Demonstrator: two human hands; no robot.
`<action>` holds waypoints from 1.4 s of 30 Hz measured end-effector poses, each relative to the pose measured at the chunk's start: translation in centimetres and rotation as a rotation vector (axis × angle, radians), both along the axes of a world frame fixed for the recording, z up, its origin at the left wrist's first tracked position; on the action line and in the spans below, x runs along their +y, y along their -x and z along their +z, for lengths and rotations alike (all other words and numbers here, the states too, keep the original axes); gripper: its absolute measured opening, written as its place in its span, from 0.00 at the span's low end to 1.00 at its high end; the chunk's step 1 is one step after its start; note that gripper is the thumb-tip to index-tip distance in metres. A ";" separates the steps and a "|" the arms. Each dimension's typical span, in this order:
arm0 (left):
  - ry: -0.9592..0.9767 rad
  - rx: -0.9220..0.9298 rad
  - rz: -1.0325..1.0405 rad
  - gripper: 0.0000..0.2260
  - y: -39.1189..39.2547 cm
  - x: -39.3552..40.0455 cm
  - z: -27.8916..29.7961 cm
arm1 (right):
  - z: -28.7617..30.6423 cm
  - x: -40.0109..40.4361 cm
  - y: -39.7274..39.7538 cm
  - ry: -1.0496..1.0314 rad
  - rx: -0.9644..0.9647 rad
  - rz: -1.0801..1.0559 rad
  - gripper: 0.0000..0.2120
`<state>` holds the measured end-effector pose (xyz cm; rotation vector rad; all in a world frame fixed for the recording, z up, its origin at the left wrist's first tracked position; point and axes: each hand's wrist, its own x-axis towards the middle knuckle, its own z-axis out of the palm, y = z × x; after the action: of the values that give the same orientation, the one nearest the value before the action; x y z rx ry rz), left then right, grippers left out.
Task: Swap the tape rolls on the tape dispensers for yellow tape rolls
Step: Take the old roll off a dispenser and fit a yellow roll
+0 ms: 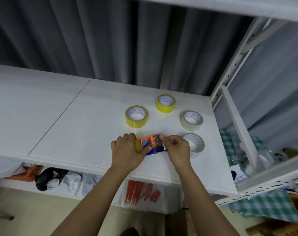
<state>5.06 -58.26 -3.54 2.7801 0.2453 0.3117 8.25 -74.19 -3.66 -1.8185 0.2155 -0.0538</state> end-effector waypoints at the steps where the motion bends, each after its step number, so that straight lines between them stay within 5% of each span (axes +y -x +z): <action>1: -0.015 0.004 0.000 0.25 -0.1 0.0 -0.1 | -0.2 -0.1 -0.1 0.026 -0.002 0.008 0.15; 11: -0.021 0.080 -0.043 0.29 -1.4 0.2 0.1 | -0.9 -1.9 -1.2 0.030 -0.045 0.229 0.14; 26: 0.000 0.057 -0.034 0.30 -0.9 0.6 0.2 | -0.7 -1.1 -1.3 0.034 -0.057 0.168 0.11; 35: 0.189 0.062 -0.050 0.16 -0.4 1.4 0.3 | -0.3 0.0 -0.8 0.193 -0.114 0.052 0.10; 42: 0.344 0.128 -0.100 0.09 -0.2 2.7 0.8 | -0.2 -0.2 -0.6 0.044 -0.038 0.090 0.11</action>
<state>5.25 -55.51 -2.74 2.4631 0.1710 0.0586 8.85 -74.41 -3.82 -1.8669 0.1061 -0.0292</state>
